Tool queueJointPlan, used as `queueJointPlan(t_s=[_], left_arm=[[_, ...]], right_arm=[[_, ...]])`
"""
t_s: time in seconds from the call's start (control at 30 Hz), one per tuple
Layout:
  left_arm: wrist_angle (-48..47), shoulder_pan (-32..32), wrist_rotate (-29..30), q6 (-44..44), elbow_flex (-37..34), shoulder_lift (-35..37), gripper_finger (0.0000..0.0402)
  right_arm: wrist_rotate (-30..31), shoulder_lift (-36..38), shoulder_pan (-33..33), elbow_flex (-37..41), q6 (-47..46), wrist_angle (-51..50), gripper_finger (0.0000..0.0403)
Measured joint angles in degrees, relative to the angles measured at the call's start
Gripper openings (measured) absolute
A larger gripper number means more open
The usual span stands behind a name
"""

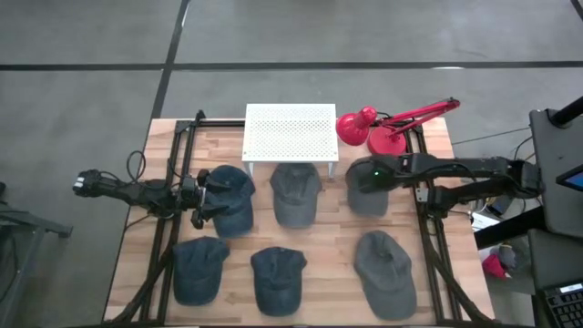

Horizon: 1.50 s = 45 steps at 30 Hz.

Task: Pick & Place hat
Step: Put the top right gray cap on the shelf

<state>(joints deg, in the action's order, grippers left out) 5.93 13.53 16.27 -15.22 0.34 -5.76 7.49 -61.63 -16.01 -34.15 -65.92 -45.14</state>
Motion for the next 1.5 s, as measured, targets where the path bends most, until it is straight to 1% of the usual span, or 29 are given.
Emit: queueJointPlan(t_s=[0.13, 0.37, 0.5, 0.63, 0.83, 0.9, 0.97, 1.0, 1.07, 1.17, 1.27, 1.37, 1.5], left_arm=[[0.00, -0.02, 0.00, 0.00, 0.00, 0.00, 0.0317], [0.01, -0.02, 0.00, 0.00, 0.00, 0.00, 0.0317], [0.00, 0.00, 0.00, 0.00, 0.00, 0.00, 0.0317], [0.00, -0.01, 0.00, 0.00, 0.00, 0.00, 0.0317], [0.00, -0.02, 0.09, 0.00, 0.00, 0.02, 0.0317], [0.00, 0.01, 0.09, 0.01, 0.00, 0.01, 0.0317], [-0.01, 0.01, 0.09, 0.01, 0.00, 0.00, 0.0317], [-0.02, 0.01, 0.13, 0.00, 0.00, 0.00, 0.0317], [0.02, -0.02, 0.13, 0.00, 0.00, 0.02, 0.0317], [0.02, -0.02, 0.13, 0.00, 0.00, 0.00, 0.0317], [0.02, -0.01, 0.13, 0.00, 0.00, 0.02, 0.0317], [0.01, -0.01, 0.13, 0.00, 0.00, 0.00, 0.0317], [0.02, -0.01, 0.13, 0.00, 0.00, 0.02, 0.0317]], right_arm=[[-3.88, 5.40, 0.00, -0.03, 1.55, -0.94, 0.0025], [-14.62, 13.60, 0.10, -0.11, 6.30, -0.09, 0.0025], [-19.46, 17.17, 0.54, -0.11, 8.63, 4.17, 0.0025], [-23.15, 19.57, 1.36, -0.13, 10.88, 14.20, 0.0025], [-24.01, 19.75, 2.80, -0.23, 13.41, 39.07, 0.0025], [-22.69, 18.78, 2.94, -0.26, 13.91, 47.07, 0.0025], [-19.28, 17.42, 3.04, -0.31, 14.46, 53.40, 0.0025], [-17.28, 16.65, 3.04, -0.67, 14.71, 54.50, 0.0025], [-12.83, 14.76, 3.02, -2.49, 15.47, 53.15, 0.0025], [-6.59, 11.06, 3.02, -7.38, 17.29, 46.82, 0.0025], [-0.91, 6.37, 3.02, -13.96, 18.27, 38.97, 0.0025], [4.26, 0.93, 2.99, -21.65, 18.30, 30.28, 0.0025], [10.93, -6.83, 2.99, -33.50, 16.23, 15.87, 0.0038]])
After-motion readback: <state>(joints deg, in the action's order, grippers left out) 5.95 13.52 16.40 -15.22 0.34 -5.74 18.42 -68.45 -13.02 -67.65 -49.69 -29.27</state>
